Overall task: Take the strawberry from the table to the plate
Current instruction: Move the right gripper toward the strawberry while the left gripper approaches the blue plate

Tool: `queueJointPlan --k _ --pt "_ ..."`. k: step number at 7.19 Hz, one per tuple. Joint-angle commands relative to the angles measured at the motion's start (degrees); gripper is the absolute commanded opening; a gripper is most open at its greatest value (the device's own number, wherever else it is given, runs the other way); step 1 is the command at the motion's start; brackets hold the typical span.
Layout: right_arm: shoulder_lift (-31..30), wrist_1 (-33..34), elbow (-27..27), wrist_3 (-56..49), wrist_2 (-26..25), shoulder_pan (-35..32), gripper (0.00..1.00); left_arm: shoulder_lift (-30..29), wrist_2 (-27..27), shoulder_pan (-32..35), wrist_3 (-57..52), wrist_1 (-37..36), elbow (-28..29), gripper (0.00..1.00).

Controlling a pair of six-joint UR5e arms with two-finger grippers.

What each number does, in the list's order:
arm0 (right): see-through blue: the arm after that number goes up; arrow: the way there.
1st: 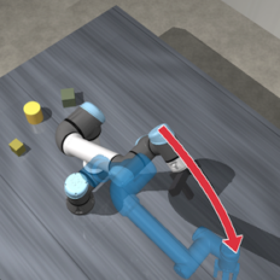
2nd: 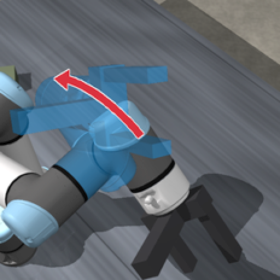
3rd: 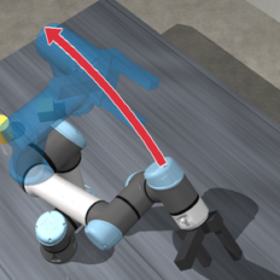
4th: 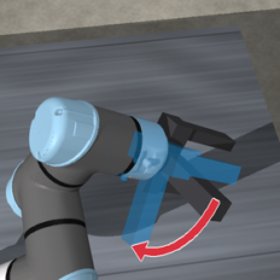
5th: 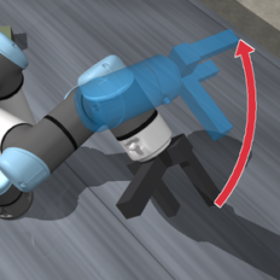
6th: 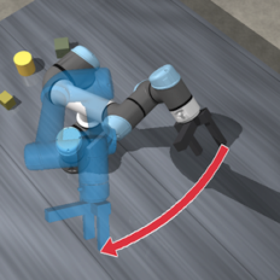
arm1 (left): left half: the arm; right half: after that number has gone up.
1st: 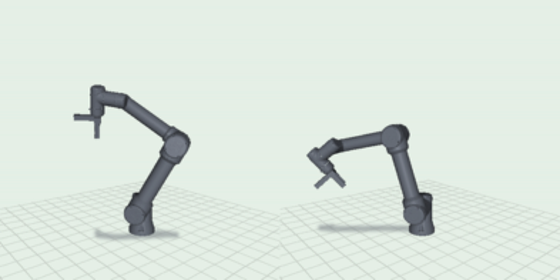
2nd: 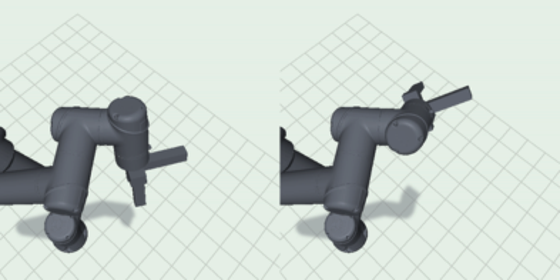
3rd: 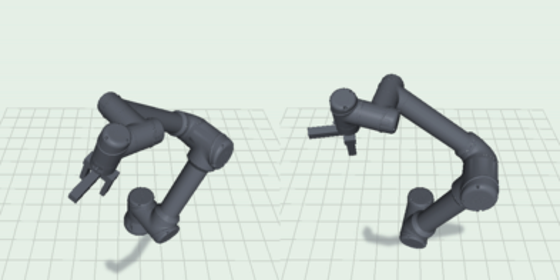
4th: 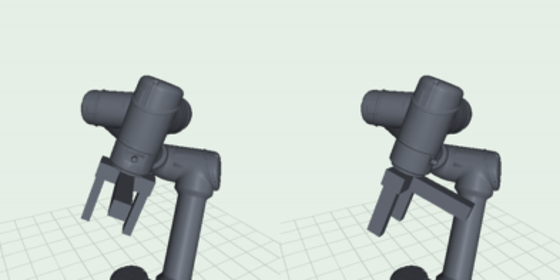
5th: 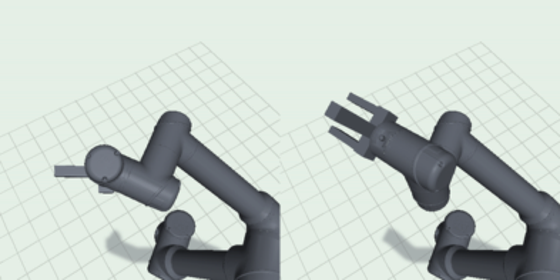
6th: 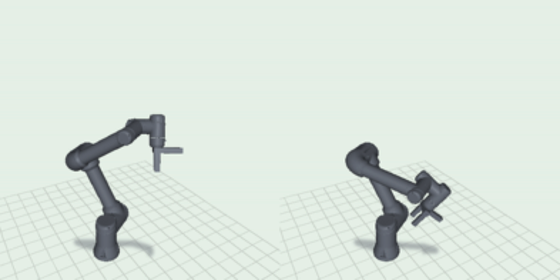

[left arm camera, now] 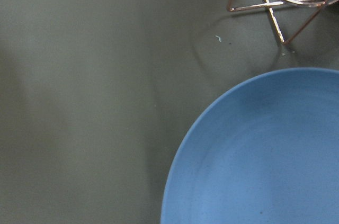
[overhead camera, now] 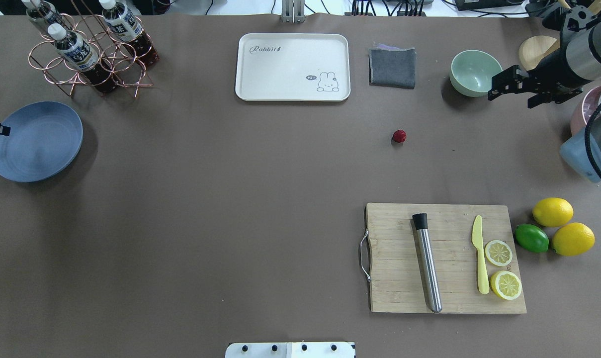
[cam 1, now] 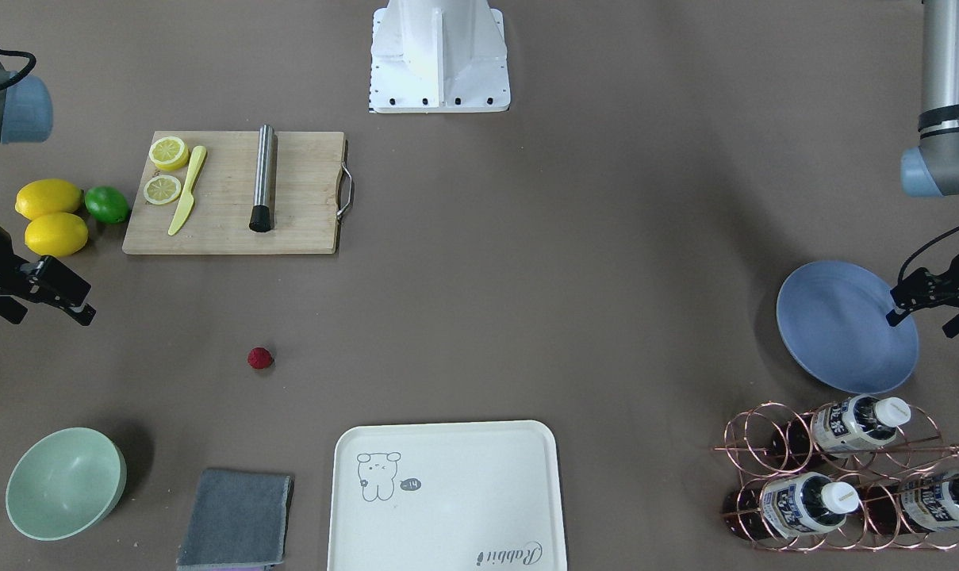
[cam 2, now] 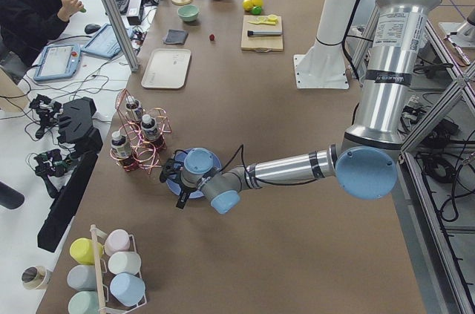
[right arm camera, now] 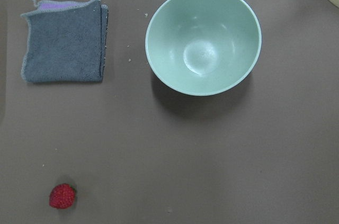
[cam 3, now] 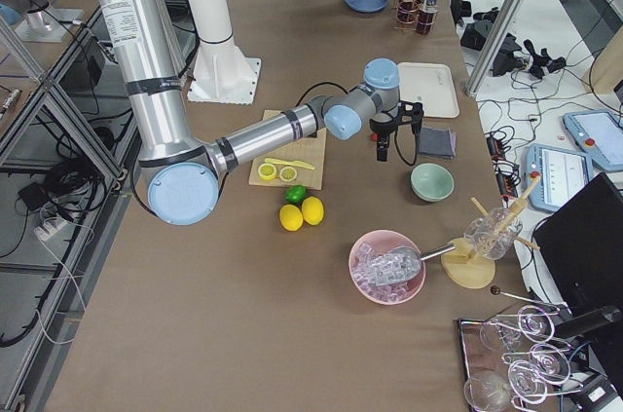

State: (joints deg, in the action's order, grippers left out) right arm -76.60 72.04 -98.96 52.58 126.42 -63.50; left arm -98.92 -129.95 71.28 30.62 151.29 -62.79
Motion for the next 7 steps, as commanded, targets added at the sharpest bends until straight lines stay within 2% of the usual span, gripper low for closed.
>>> queueJointPlan --k 1,3,7 --pt "-0.3 -0.1 -0.2 0.5 0.0 0.0 1.0 -0.4 -2.2 1.4 -0.2 0.4 1.9 0.98" --pt "-0.3 -0.1 -0.4 1.4 0.0 0.0 1.0 -0.5 -1.2 1.4 0.0 1.6 2.4 0.98" --pt "-0.4 -0.1 -0.4 1.7 -0.1 0.0 1.0 -1.3 4.7 -1.5 2.1 3.8 3.7 0.98"
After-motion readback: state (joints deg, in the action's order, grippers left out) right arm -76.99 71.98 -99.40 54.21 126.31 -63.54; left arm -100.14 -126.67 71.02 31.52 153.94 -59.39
